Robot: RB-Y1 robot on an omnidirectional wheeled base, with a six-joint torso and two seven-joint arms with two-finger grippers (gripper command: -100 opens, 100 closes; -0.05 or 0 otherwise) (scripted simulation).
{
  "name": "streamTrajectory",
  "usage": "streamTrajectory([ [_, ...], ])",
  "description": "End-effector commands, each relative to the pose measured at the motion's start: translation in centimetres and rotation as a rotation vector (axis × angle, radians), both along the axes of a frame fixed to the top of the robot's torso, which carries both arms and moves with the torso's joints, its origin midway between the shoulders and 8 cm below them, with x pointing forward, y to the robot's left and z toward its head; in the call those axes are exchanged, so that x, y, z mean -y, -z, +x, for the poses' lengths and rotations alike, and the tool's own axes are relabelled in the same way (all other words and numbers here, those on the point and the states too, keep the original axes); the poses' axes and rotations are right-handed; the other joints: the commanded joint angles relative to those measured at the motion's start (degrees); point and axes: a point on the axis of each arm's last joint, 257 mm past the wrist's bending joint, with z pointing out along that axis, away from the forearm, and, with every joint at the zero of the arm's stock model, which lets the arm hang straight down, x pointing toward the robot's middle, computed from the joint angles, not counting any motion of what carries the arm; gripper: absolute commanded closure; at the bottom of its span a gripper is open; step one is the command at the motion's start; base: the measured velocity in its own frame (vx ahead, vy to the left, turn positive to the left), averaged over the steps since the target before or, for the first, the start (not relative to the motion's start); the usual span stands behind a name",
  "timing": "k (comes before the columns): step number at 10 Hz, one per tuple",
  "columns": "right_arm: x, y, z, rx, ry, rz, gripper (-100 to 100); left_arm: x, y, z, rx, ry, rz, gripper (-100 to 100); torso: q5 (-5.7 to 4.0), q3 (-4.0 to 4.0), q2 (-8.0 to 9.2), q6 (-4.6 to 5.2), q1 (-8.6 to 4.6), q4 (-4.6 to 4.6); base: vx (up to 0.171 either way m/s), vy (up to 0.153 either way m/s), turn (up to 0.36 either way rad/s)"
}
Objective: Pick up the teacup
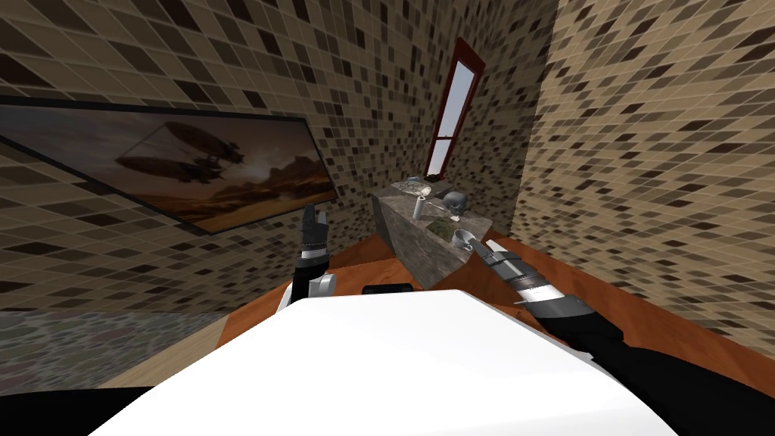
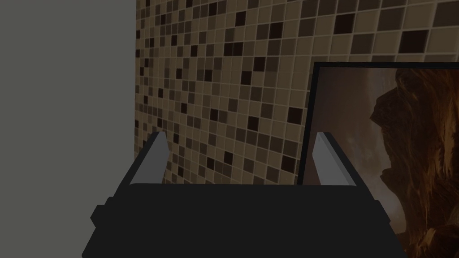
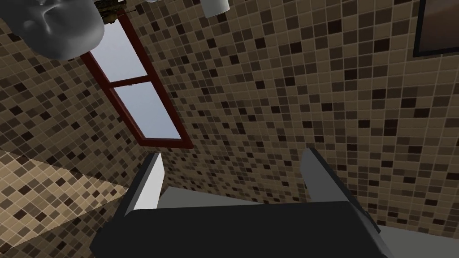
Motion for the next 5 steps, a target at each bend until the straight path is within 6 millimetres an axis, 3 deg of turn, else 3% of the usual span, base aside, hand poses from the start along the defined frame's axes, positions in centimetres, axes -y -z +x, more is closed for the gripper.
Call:
streamTrajectory([
  [1, 0.9, 1.0, -0.6, -0.064, -0.001, -0.091, -100, 0.0, 0.0, 0.0, 0.0, 0.0, 0.0, 0, 0.0, 0.0, 0.0, 0.0, 0.0, 0.0, 0.044, 0.002, 0.09],
  [5, 2.7, 3.1, -2.3, -0.194, -0.009, -0.243, -100, 0.0, 0.0, 0.0, 0.0, 0.0, 0.0, 0, -0.01, -0.02, -0.03, 0.01, -0.02, -0.01, 0.047, -0.001, 0.059],
])
